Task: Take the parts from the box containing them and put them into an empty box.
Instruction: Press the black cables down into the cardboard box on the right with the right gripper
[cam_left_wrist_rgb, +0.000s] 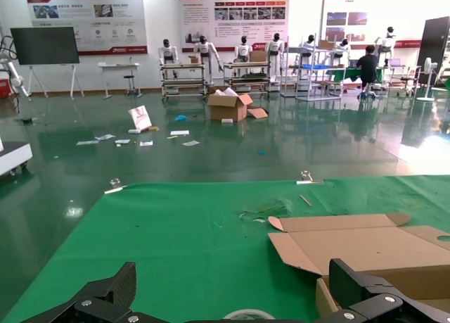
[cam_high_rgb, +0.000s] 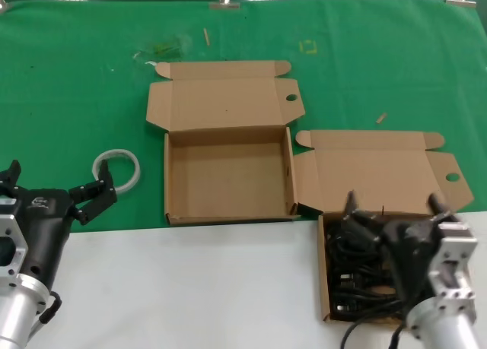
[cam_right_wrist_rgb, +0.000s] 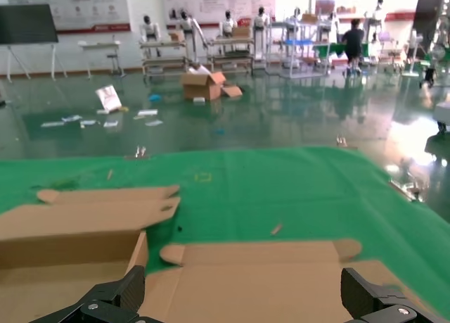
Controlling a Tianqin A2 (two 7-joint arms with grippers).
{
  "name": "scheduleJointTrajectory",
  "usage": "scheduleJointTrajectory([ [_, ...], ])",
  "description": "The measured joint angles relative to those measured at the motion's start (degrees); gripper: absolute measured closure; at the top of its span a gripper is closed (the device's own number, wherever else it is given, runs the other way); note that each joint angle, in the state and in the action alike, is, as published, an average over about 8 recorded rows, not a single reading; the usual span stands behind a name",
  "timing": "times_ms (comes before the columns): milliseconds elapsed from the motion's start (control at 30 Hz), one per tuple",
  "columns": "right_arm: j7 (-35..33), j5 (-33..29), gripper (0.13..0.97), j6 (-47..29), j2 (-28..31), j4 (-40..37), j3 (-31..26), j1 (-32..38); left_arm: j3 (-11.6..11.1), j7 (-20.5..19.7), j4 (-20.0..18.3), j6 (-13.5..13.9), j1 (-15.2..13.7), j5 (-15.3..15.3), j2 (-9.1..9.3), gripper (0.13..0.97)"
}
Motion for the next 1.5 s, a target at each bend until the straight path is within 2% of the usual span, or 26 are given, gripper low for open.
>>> scheduleJointTrajectory([
  [267,-7.97,8.32,0.129,6.29,-0.05,1.39,-5.02,-1.09,0.00,0.00,0.00,0.00,0.00,0.00,0.00,0.132],
  [500,-12.74,11.04,0.129,9.32,-0.05,4.06,-5.35,-4.81,0.00,0.00,0.00,0.00,0.00,0.00,0.00,0.132],
  [667,-12.65,8.90,0.129,8.40,-0.05,6.43,-2.57,-10.13,0.00,0.00,0.00,0.00,0.00,0.00,0.00,0.132],
  [867,-9.18,3.60,0.129,4.00,-0.06,7.56,2.15,-15.41,0.00,-0.02,0.00,0.00,0.00,0.00,0.00,0.132],
  [1000,-6.98,0.46,0.129,1.48,-0.06,7.39,4.30,-16.67,0.00,-0.04,0.00,0.00,0.00,0.01,0.00,0.132],
  [1133,-7.19,0.23,0.129,1.88,-0.06,7.66,3.94,-15.95,0.00,-0.04,0.00,0.00,0.00,0.02,0.00,0.132],
  [1333,-11.77,5.50,0.129,6.04,-0.06,9.30,0.62,-13.82,0.00,-0.03,0.00,0.00,0.00,0.02,0.00,0.132],
  [1500,-19.74,12.32,0.129,9.58,-0.06,10.16,-1.68,-12.31,0.00,-0.03,0.00,0.00,0.00,0.03,0.00,0.132],
])
